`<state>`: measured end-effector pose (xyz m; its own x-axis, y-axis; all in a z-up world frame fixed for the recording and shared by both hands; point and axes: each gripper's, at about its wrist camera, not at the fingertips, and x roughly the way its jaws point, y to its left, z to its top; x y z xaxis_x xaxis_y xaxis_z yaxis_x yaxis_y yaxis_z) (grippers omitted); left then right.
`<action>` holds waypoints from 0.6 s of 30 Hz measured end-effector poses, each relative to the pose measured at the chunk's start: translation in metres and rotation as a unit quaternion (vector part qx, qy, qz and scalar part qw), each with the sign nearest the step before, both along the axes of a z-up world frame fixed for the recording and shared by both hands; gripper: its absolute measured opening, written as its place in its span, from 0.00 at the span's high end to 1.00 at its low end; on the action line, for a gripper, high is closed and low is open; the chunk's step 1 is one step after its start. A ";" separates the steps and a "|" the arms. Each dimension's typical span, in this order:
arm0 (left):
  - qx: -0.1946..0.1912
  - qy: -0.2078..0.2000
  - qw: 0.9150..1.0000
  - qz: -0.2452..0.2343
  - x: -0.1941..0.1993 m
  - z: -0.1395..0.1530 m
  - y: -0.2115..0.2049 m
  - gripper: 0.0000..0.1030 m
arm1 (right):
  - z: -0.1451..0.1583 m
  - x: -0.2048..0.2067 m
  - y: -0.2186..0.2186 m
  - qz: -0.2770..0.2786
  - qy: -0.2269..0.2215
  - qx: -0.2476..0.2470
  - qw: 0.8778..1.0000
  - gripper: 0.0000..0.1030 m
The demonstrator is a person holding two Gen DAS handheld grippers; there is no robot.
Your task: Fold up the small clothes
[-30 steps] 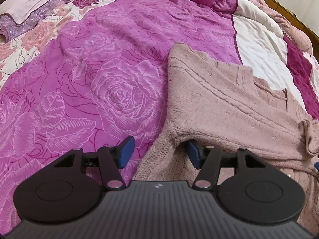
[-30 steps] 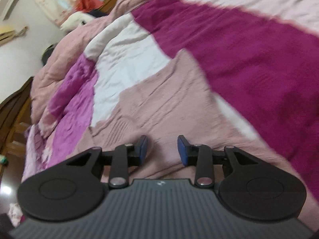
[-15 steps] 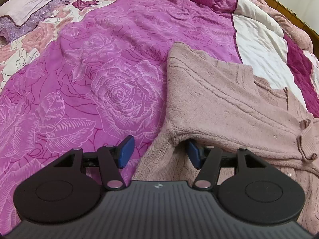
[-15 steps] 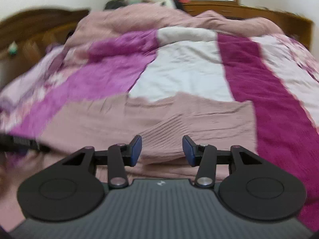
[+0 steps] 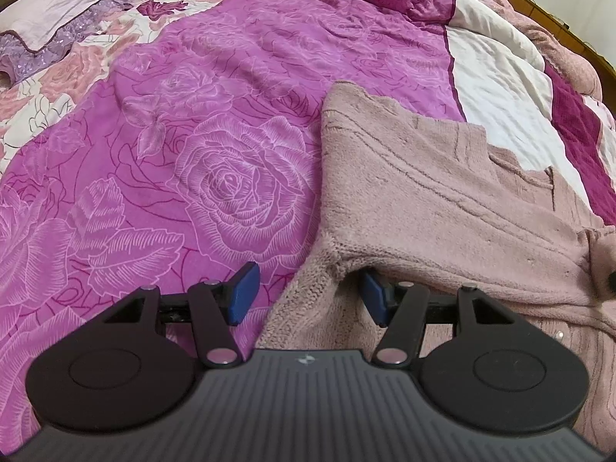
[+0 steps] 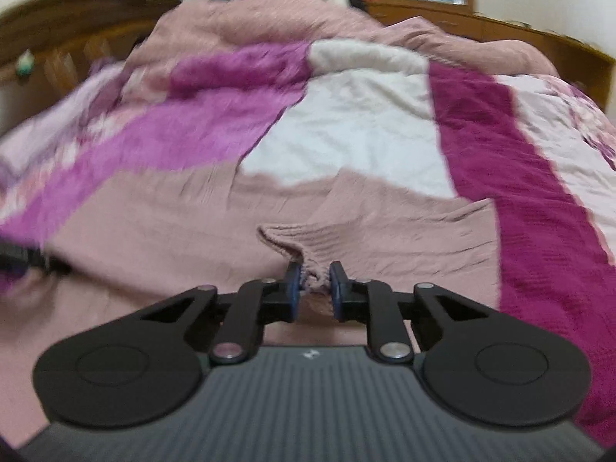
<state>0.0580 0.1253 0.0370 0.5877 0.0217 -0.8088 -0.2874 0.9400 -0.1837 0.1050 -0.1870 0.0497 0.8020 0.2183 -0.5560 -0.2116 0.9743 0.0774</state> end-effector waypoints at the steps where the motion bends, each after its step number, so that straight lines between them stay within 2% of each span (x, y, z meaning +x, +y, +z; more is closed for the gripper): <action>1: 0.001 0.000 1.000 0.000 0.000 0.000 0.000 0.37 | 0.004 0.000 -0.007 -0.016 -0.007 0.010 1.000 0.83; 6: 0.006 0.001 1.000 -0.002 0.000 0.001 -0.002 0.37 | 0.016 0.005 -0.050 -0.097 -0.031 0.038 0.994 0.85; 12: 0.015 0.003 1.000 -0.006 0.001 0.000 -0.004 0.37 | -0.007 0.015 -0.089 -0.158 0.004 0.077 0.984 0.87; 18: 0.025 0.006 1.000 -0.011 0.002 0.000 -0.006 0.37 | -0.035 0.020 -0.094 -0.164 0.037 0.073 0.983 0.87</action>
<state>0.0602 0.1189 0.0373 0.5780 0.0486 -0.8146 -0.2684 0.9540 -0.1335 0.1248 -0.2805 0.0143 0.8006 0.0365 -0.5981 0.1232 0.9668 0.2239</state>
